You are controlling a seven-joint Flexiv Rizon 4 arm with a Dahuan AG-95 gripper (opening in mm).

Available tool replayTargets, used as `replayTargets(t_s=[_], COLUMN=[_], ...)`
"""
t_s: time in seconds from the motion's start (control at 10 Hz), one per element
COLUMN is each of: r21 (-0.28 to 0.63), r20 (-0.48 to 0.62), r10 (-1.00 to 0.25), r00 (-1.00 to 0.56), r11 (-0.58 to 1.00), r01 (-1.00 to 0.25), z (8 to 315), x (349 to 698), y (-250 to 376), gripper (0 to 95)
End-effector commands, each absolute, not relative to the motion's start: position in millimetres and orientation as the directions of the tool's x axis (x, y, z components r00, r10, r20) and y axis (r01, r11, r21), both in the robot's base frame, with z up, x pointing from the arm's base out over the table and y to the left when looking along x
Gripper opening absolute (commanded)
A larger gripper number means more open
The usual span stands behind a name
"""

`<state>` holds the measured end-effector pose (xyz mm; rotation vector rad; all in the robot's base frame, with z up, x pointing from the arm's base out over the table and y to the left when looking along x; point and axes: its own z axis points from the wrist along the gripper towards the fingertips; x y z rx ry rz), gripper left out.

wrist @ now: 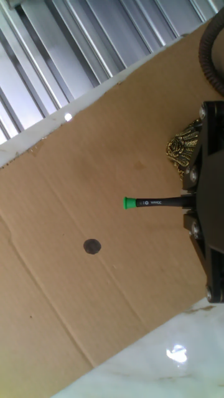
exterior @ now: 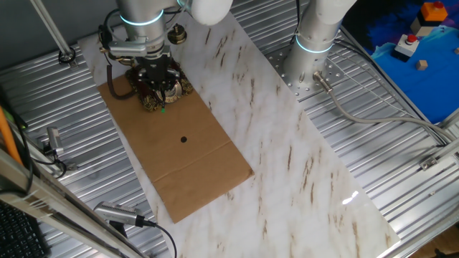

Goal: Dial a number on an old rotary phone

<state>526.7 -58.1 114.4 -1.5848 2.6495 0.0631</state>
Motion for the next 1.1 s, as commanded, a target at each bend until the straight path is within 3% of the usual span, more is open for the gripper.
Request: replayTargets(t_s=[0.1,1.1], r21=[0.007,-0.005], r20=[-0.069,-0.083], r10=[-0.881,-0.871], r00=[-0.468,-0.485], r11=[0.469,0.487], r01=[-0.883,-0.873], z=[115,115], x=[527,513], y=[-58,-67], gripper=[0.0,0.0])
